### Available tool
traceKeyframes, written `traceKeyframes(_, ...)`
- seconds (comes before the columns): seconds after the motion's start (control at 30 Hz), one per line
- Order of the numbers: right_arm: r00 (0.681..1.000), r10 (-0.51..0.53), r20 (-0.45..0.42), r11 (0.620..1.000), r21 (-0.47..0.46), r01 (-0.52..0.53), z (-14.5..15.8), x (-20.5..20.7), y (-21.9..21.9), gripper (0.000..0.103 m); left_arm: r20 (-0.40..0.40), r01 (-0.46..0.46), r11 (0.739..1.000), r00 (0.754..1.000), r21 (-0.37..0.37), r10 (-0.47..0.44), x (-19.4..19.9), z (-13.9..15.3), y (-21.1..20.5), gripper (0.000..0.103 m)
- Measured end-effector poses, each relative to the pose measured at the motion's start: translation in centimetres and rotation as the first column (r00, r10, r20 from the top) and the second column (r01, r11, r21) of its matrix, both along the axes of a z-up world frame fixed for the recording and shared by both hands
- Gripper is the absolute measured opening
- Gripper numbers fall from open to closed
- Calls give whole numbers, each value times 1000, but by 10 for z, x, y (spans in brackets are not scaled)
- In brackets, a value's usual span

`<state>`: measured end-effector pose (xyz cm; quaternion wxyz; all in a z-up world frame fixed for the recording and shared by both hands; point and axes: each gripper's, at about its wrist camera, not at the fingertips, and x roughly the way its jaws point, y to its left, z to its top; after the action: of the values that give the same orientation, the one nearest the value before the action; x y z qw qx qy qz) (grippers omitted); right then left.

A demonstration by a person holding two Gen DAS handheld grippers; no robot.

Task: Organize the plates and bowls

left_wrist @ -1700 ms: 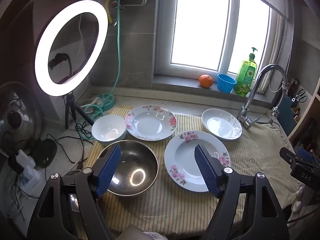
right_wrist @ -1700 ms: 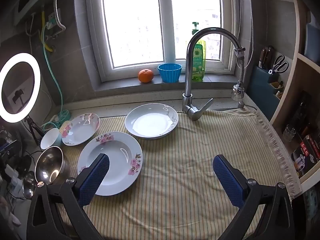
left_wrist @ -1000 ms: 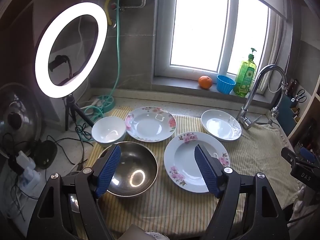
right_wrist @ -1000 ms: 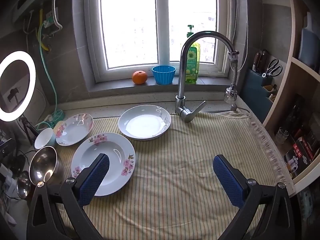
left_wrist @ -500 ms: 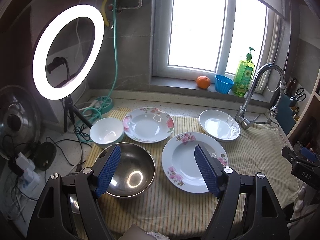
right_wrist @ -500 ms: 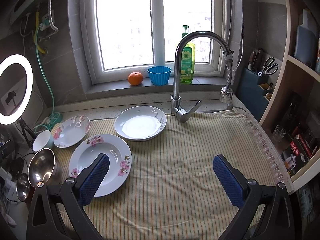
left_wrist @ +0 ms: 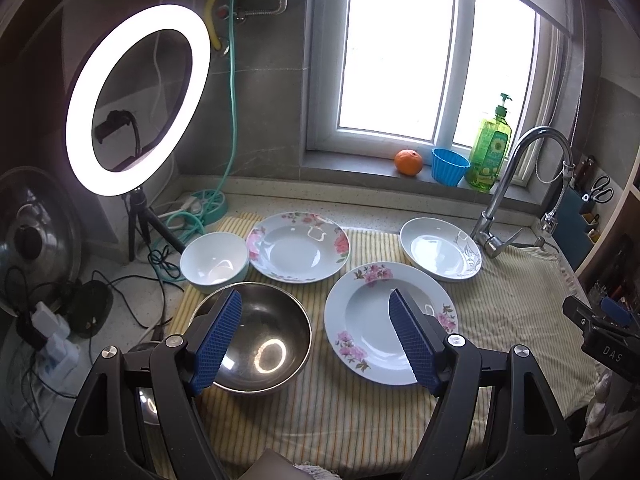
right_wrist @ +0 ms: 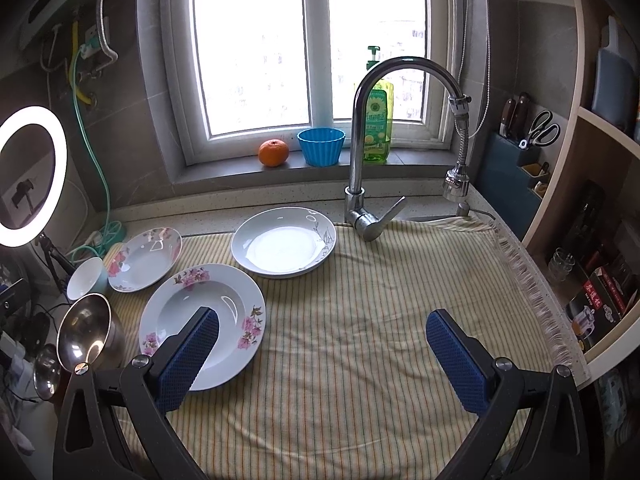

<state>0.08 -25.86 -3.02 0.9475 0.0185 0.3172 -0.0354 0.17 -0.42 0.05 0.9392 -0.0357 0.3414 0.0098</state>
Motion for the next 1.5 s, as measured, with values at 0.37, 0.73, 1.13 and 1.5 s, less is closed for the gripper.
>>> traceKeyframes(0.37, 1000, -5, -5, 1000, 1, 5, -3, 0, 0, 103, -1, 1, 1000, 1000, -1, -1, 1, 0, 0, 76)
traceKeyframes(0.73, 1000, -6, -8, 1000, 2, 6, -3, 0, -2, 103, 0, 2, 1000, 1000, -1, -2, 1, -1, -1, 76)
traceKeyframes(1.13, 1000, -9, -15, 1000, 5, 9, -5, 0, -2, 103, -2, 4, 1000, 1000, -1, -4, 1, -1, -2, 76)
traceKeyframes(1.5, 1000, -10, -20, 1000, 6, 10, -6, 1, -1, 103, -2, -1, 1000, 1000, -3, 1, 1, -1, -3, 76)
